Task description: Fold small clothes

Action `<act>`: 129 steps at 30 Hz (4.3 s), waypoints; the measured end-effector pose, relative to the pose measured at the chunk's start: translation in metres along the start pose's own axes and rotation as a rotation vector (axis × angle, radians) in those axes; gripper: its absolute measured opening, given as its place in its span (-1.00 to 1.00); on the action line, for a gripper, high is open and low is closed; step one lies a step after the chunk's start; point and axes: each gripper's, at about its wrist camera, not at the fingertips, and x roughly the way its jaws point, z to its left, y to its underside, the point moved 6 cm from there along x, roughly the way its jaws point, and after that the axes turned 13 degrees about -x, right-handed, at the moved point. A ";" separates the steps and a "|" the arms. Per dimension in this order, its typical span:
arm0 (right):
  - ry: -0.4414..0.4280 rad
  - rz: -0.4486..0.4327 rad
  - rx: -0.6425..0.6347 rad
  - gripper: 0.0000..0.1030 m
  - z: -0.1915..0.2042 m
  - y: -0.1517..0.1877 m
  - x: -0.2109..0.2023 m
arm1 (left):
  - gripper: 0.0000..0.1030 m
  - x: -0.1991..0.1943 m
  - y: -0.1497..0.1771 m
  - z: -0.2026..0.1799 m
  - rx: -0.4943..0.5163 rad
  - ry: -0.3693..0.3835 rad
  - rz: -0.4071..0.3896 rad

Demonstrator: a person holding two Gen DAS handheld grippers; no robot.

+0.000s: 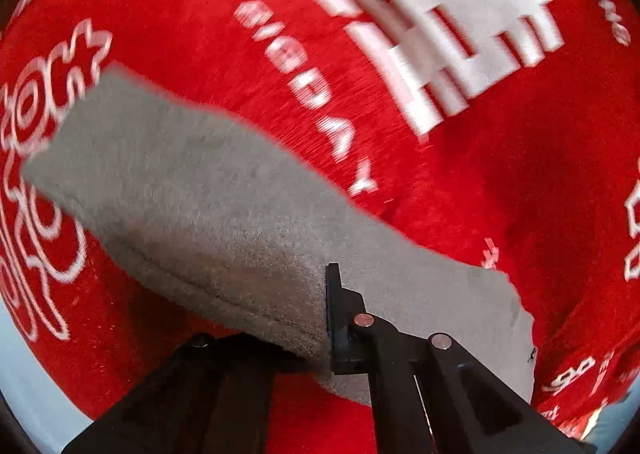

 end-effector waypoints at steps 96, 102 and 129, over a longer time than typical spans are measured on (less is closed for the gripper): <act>-0.688 -0.259 0.709 -0.80 -0.028 -0.106 0.063 | -0.75 0.106 0.097 -0.217 0.735 -0.225 0.290; -0.464 -0.333 0.649 0.04 -0.102 -0.064 -0.001 | -0.75 0.089 0.101 -0.216 0.739 -0.241 0.254; 0.089 -0.296 0.771 -0.86 -0.289 0.021 -0.058 | -0.75 0.057 0.177 -0.216 0.789 -0.346 0.138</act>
